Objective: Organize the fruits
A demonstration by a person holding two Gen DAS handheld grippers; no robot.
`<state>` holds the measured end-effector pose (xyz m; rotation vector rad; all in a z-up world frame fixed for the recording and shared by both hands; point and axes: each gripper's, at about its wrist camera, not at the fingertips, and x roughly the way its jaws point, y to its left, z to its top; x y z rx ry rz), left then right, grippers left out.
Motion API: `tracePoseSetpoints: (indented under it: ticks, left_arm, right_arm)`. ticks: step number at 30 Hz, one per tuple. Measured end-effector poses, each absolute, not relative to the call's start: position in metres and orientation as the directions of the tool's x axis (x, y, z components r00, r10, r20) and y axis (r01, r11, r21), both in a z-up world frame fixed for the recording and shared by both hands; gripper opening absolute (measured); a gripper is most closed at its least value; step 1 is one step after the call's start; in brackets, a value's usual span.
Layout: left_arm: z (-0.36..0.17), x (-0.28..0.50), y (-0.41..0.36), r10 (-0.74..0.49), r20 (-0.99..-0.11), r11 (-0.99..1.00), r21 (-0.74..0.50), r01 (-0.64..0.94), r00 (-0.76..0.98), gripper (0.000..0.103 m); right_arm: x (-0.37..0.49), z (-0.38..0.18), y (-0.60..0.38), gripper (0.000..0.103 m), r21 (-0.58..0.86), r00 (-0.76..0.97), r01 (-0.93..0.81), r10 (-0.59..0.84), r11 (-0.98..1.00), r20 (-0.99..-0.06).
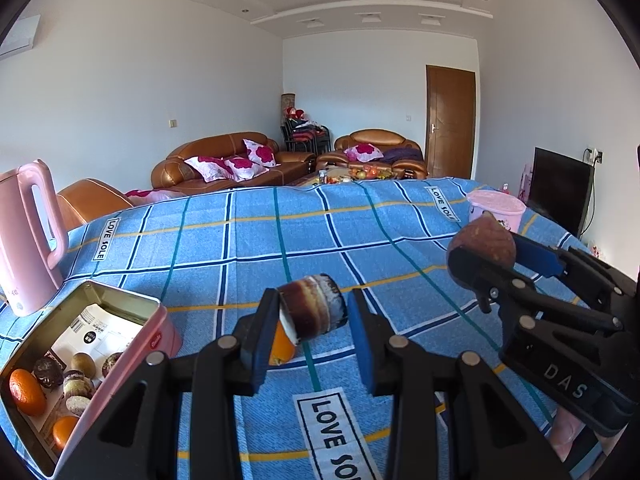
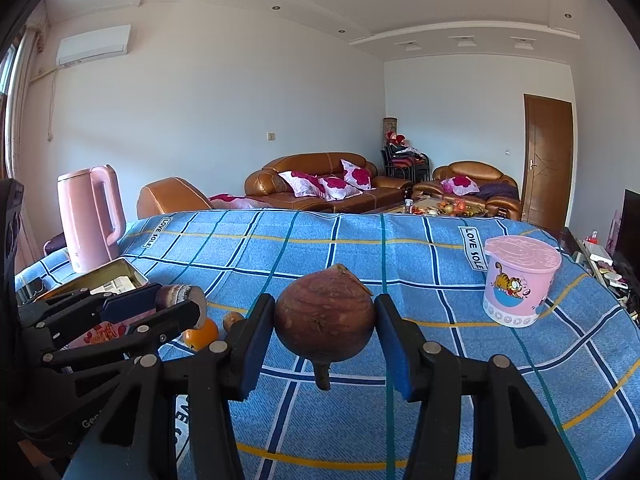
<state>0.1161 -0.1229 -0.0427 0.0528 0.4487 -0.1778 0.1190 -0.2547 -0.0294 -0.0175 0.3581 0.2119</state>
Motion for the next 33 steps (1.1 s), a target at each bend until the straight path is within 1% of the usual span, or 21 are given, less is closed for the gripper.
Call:
tracePoseSetpoints:
  ticks: [11,21,33]
  left_arm:
    - [-0.039,0.108,-0.122,-0.147,-0.394,0.985,0.024,0.17,0.907,0.037]
    - [-0.032,0.092,-0.126,-0.132,-0.319,0.986,0.057,0.158,0.938,0.037]
    - [-0.033,0.094,-0.116,-0.144,-0.331,0.987,0.026,0.161,0.933,0.037]
  right_arm:
    - [0.112,-0.027,-0.255,0.053,0.012,0.927,-0.212,0.205,0.977,-0.316]
    - [0.108,-0.025,-0.257,0.053,0.019,0.934,-0.224,0.22,0.974,-0.283]
    - [0.105,-0.025,-0.252,0.053,0.003,0.935,-0.231,0.223,0.973,-0.274]
